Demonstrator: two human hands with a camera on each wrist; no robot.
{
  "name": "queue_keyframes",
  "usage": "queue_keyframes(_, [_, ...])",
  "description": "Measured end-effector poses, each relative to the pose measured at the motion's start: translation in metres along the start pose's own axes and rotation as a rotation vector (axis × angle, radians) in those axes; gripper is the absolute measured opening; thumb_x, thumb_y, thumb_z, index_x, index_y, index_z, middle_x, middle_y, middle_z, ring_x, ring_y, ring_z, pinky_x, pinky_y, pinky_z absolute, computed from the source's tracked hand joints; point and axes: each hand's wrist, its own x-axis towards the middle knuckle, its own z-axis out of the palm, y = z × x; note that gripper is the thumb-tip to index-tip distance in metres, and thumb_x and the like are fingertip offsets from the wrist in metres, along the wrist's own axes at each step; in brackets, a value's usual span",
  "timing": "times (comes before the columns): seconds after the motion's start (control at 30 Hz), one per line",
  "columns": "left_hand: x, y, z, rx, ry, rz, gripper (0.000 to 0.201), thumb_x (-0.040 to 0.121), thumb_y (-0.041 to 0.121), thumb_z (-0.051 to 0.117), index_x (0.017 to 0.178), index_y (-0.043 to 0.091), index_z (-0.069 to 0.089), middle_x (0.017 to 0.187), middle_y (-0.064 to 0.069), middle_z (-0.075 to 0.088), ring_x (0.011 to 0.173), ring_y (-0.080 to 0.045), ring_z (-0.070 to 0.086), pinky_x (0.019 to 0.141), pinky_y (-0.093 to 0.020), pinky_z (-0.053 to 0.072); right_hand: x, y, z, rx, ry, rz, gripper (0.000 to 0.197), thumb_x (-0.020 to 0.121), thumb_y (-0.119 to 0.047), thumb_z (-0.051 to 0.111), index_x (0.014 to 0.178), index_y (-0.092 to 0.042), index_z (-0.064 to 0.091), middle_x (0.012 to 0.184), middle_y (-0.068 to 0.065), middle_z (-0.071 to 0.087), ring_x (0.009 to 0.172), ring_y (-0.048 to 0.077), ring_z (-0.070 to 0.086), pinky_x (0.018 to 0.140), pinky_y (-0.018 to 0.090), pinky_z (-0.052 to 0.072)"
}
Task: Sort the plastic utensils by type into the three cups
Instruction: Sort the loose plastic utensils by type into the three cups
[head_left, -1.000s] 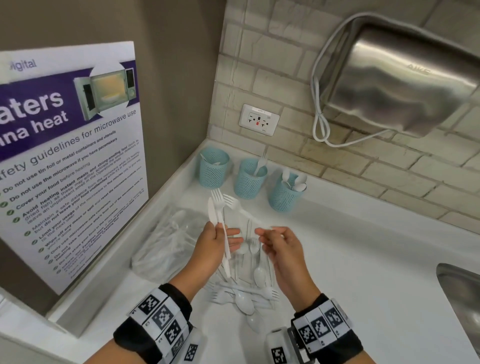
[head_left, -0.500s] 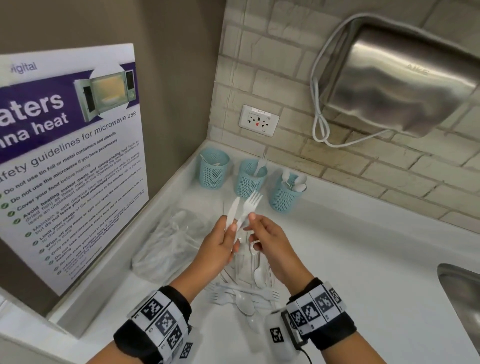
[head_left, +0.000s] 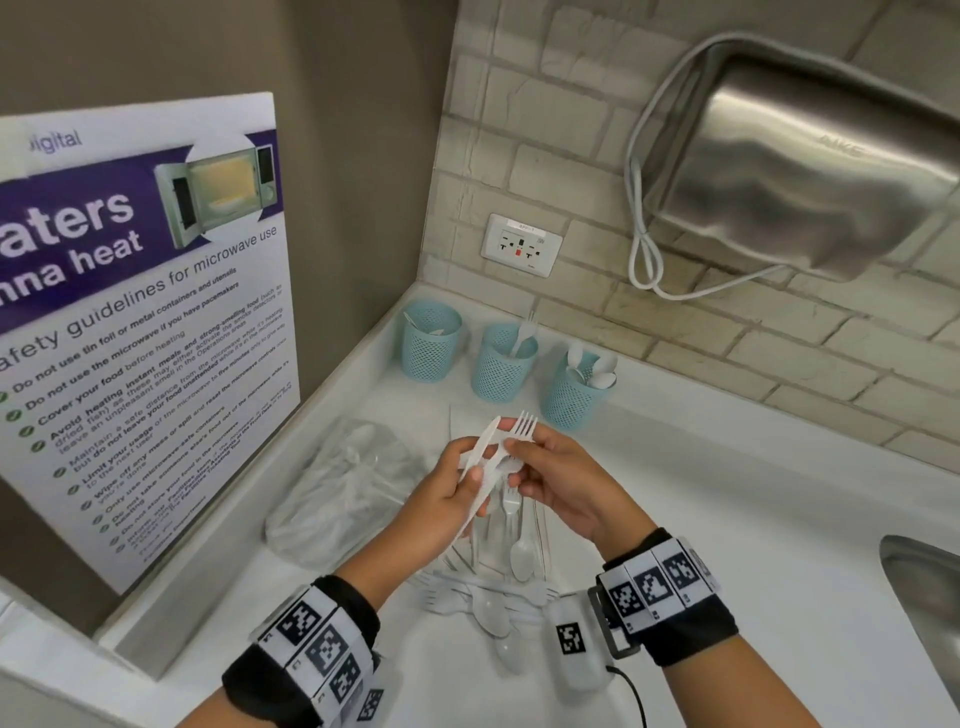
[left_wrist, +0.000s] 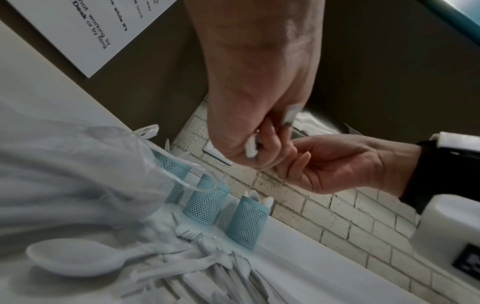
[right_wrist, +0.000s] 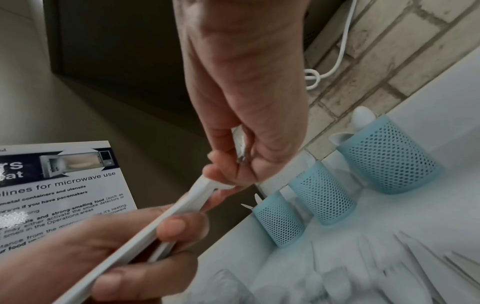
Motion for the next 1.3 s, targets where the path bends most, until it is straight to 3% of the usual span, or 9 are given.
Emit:
queue_keyframes(0.13, [0.004,-0.004,-0.004,0.002,0.13,-0.066,0.021,0.102,0.024,0.037,0.114,0.022,0.053,0.08,0.0,0.059,0.062,-0.006,0.055,0.051,-0.017,0.043,0.007,-0.008,-0.011,-0.06,0.054,-0.047,0.023,0.097,-0.002,0.049,0.117,-0.006,0.059,0.094,0.008,0.073,0.051,0.007,0.057,0.051,0.016,0.048])
queue_keyframes(0.27, [0.005,-0.007,-0.01,-0.033,0.209,-0.102,0.024,0.103,0.023,0.033,0.103,0.02,0.057,0.071,-0.002,0.058,0.043,-0.002,0.045,0.043,-0.014,0.038,0.023,-0.031,-0.03,-0.075,0.257,-0.221,0.02,0.098,-0.003,0.048,0.114,0.0,0.059,0.097,0.016,0.068,0.068,0.019,0.065,0.057,0.018,0.055])
queue_keyframes(0.47, [0.005,-0.007,-0.016,-0.063,0.24,-0.104,0.025,0.103,0.025,0.033,0.102,0.022,0.058,0.073,-0.005,0.058,0.051,-0.011,0.045,0.043,-0.013,0.038,0.062,-0.064,-0.055,-0.004,0.547,-0.486,0.013,0.094,0.001,0.051,0.099,-0.008,0.059,0.095,0.01,0.063,0.085,0.024,0.067,0.068,0.023,0.058])
queue_keyframes(0.6, [0.005,-0.006,-0.016,-0.074,0.235,-0.113,0.025,0.102,0.024,0.034,0.104,0.019,0.058,0.074,-0.006,0.059,0.052,-0.01,0.045,0.044,-0.012,0.038,0.09,-0.066,-0.056,-0.052,0.678,-0.53,0.011,0.092,-0.003,0.05,0.1,-0.009,0.056,0.096,0.01,0.062,0.086,0.021,0.064,0.07,0.019,0.057])
queue_keyframes(0.7, [0.006,-0.008,-0.017,-0.08,0.226,-0.132,0.025,0.103,0.024,0.034,0.105,0.018,0.058,0.074,-0.006,0.059,0.05,-0.009,0.044,0.044,-0.013,0.037,0.116,-0.057,-0.056,-0.127,0.741,-0.461,0.015,0.091,-0.008,0.051,0.101,-0.016,0.059,0.097,0.008,0.065,0.089,0.022,0.066,0.083,0.034,0.058])
queue_keyframes(0.8, [0.008,-0.01,-0.017,-0.075,0.219,-0.165,0.024,0.103,0.024,0.033,0.106,0.019,0.057,0.074,-0.002,0.059,0.051,-0.01,0.042,0.043,-0.013,0.036,0.132,-0.047,-0.053,-0.289,0.669,-0.382,0.029,0.091,-0.011,0.05,0.117,-0.019,0.058,0.109,0.014,0.068,0.096,0.026,0.065,0.095,0.043,0.052])
queue_keyframes(0.97, [0.011,-0.014,-0.017,-0.046,0.202,-0.199,0.024,0.102,0.02,0.033,0.111,0.024,0.055,0.078,0.003,0.06,0.058,-0.011,0.044,0.05,-0.019,0.036,0.136,-0.045,-0.046,-0.322,0.547,-0.289,0.046,0.094,-0.01,0.046,0.138,-0.026,0.046,0.127,0.009,0.06,0.114,0.023,0.059,0.104,0.037,0.043])
queue_keyframes(1.13, [0.009,-0.014,-0.015,-0.031,0.184,-0.174,0.025,0.102,0.016,0.034,0.114,0.022,0.055,0.08,0.005,0.063,0.058,-0.011,0.045,0.051,-0.018,0.038,0.122,-0.047,-0.036,-0.236,0.46,-0.302,0.04,0.092,-0.009,0.053,0.131,-0.017,0.051,0.107,0.001,0.062,0.099,0.019,0.06,0.085,0.029,0.048])
queue_keyframes(1.3, [0.007,-0.008,-0.014,-0.034,0.194,-0.1,0.025,0.102,0.018,0.036,0.112,0.025,0.058,0.078,0.001,0.066,0.056,-0.01,0.047,0.05,-0.011,0.04,0.084,-0.055,-0.01,-0.596,-0.067,-0.167,0.028,0.09,-0.038,0.062,0.113,-0.022,0.065,0.088,-0.008,0.064,0.071,0.007,0.058,0.065,0.019,0.045])
